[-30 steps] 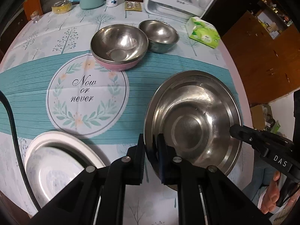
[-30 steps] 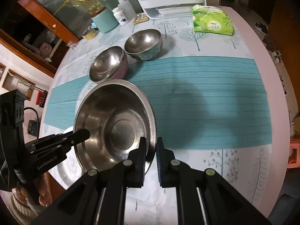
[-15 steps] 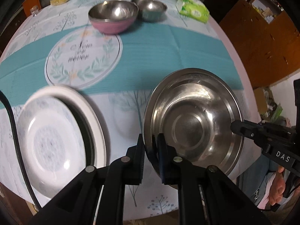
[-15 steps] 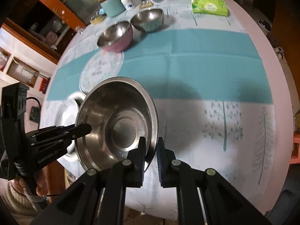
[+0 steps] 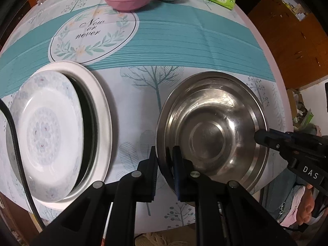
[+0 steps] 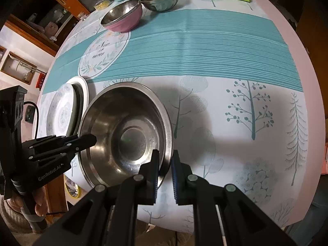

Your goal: Organize plates and bowls

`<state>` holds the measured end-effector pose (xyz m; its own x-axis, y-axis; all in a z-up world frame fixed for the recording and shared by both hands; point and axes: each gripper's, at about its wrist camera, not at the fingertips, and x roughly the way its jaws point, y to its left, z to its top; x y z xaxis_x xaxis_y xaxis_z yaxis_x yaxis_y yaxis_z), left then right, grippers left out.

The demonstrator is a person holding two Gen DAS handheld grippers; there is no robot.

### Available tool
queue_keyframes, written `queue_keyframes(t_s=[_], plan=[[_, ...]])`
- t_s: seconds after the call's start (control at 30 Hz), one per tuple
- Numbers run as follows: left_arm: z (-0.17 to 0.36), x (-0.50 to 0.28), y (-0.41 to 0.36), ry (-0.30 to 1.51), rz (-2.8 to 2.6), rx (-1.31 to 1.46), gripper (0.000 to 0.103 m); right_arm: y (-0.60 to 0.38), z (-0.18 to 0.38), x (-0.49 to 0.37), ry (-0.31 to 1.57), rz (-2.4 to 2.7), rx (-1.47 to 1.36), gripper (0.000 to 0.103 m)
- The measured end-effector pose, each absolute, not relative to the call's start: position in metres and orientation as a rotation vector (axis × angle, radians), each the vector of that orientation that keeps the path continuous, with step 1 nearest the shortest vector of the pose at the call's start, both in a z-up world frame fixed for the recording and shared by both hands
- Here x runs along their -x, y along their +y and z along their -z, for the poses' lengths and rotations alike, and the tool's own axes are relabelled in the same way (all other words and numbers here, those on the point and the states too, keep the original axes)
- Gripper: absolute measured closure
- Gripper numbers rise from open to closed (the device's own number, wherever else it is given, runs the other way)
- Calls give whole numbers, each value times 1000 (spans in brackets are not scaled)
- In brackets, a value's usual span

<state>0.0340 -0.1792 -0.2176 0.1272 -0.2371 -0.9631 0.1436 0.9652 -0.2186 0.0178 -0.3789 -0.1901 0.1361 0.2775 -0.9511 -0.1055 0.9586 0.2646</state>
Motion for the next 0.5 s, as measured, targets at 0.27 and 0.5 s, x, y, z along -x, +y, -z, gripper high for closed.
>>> queue_keyframes(t_s=[0.27,0.5], plan=[[227,-36,-173,1434,266,74,91,-368,202,-20,1427,-277,-113,92],[227,-37,-178,1423,278,43,91,-367,206,-23,1431,-265,-99,92]])
